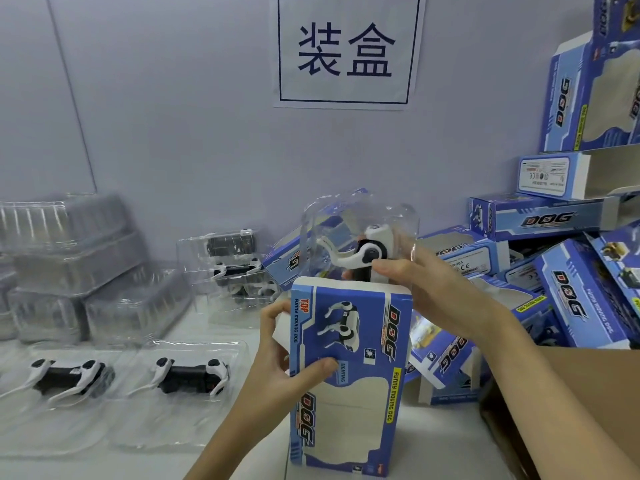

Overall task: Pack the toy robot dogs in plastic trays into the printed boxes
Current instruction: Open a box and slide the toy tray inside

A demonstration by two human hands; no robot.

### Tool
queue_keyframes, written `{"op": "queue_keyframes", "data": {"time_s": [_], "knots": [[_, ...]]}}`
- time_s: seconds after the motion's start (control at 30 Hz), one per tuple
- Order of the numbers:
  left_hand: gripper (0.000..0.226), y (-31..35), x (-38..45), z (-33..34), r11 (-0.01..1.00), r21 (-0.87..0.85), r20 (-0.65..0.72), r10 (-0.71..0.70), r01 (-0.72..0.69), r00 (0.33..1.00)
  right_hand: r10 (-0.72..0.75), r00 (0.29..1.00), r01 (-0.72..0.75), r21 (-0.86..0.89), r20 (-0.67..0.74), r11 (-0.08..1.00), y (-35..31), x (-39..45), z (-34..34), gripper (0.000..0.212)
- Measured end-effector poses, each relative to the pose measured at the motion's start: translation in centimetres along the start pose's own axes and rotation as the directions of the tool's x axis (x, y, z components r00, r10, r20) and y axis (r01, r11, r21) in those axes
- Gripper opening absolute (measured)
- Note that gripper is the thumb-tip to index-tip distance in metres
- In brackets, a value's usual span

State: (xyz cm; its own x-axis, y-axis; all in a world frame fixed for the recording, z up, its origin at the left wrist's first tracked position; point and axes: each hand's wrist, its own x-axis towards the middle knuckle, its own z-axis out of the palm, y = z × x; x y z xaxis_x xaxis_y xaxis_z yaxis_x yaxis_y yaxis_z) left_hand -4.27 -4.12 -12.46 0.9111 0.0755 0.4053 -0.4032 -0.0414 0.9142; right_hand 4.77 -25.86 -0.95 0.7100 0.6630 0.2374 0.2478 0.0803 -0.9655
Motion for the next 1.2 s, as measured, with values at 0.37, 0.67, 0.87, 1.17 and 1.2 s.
{"op": "queue_keyframes", "data": {"time_s": [0.37, 0.67, 0.87, 1.17, 1.2], "knots": [[0.053, -0.7, -0.4, 0.5, 0.993, 0.085, -0.047, 0.083, -0.079, 0.995, -0.049, 0.996, 0.040, -0.124, -0.070, 0.991, 0.3, -2.1, 1.8, 0.031], [0.056, -1.1, -0.5, 0.7, 0.988, 0.111, -0.082, 0.120, -0.110, 0.989, -0.439, 0.773, 0.285, -0.368, -0.459, 0.885, 6.5, -5.5, 6.0, 0.101], [0.061, -0.7, -0.5, 0.7, 0.981, 0.139, -0.084, 0.146, -0.133, 0.986, -0.425, 0.750, 0.282, -0.337, -0.507, 0.898, 9.6, -6.2, 6.9, 0.081], [0.082, -1.4, -1.2, 1.1, 0.989, 0.077, -0.131, 0.132, -0.122, 0.983, -0.419, 0.746, 0.280, -0.328, -0.518, 0.902, 9.8, -6.5, 6.9, 0.052], [0.081, -1.4, -1.2, 1.1, 0.990, 0.075, -0.129, 0.131, -0.122, 0.983, -0.419, 0.747, 0.282, -0.324, -0.516, 0.903, 9.7, -6.6, 6.8, 0.050]]}}
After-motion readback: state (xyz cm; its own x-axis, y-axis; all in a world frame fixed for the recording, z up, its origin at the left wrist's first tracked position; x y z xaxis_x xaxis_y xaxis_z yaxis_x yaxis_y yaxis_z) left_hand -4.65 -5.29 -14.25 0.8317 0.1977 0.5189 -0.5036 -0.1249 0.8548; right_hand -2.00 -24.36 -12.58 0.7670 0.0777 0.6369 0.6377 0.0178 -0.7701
